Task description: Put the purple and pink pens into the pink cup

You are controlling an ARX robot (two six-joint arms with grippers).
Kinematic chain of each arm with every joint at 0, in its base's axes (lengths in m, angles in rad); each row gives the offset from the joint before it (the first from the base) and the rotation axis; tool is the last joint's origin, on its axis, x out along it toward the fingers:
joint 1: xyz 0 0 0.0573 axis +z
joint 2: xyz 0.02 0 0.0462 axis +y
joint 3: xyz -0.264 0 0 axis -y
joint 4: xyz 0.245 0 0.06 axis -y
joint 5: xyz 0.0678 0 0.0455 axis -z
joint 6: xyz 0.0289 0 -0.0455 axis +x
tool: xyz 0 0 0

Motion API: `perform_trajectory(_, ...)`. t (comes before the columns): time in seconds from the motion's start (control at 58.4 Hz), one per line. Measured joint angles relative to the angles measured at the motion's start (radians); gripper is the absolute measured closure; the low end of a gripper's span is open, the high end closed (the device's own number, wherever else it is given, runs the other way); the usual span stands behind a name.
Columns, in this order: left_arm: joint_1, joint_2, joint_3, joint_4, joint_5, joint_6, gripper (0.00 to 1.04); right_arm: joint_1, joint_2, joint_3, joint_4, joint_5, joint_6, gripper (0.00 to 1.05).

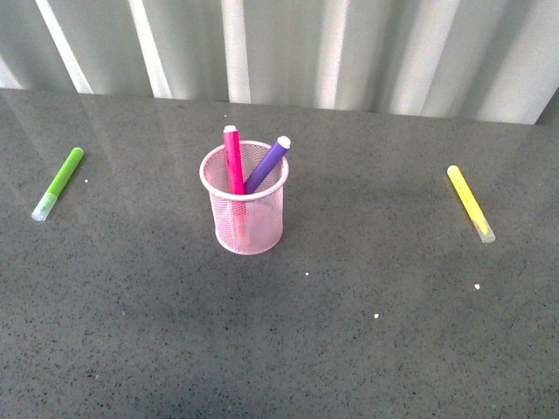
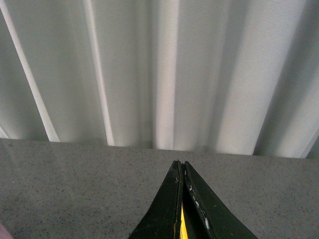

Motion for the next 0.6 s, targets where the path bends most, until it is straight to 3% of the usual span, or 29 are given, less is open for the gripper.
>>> perform_trajectory(0.599, 0.0, 0.0, 0.0, 0.0, 0.0, 0.0, 0.07, -0.152, -0.501, -0.245, -0.256, -0.137, 0.0, 1.01)
